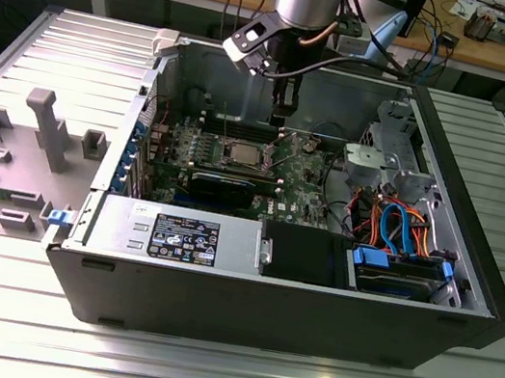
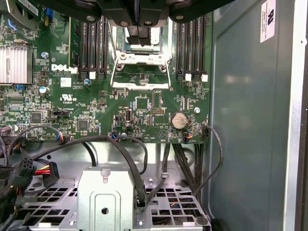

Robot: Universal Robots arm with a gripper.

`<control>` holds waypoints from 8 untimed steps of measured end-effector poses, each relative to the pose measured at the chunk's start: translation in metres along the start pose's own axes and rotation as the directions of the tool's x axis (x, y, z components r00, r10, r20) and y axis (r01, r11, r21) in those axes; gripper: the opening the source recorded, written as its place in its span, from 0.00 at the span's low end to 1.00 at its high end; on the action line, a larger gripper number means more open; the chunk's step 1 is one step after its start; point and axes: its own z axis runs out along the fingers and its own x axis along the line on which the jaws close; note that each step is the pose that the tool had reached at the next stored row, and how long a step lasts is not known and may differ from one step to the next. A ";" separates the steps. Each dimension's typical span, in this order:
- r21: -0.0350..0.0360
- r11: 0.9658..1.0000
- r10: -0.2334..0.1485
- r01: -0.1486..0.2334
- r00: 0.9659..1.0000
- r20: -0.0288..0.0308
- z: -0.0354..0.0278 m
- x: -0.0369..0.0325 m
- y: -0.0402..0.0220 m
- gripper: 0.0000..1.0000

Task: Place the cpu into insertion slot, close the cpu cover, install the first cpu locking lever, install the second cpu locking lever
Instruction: 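Close the cpu cover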

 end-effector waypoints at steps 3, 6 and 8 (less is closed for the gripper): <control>0.000 1.000 0.000 0.000 1.000 0.000 0.0001 -0.0001 0.0022 0.11; 0.000 1.000 0.000 0.000 1.000 0.000 0.0002 -0.0001 0.0037 0.11; 0.000 1.000 0.000 0.000 1.000 0.000 0.0002 -0.0001 0.0045 0.11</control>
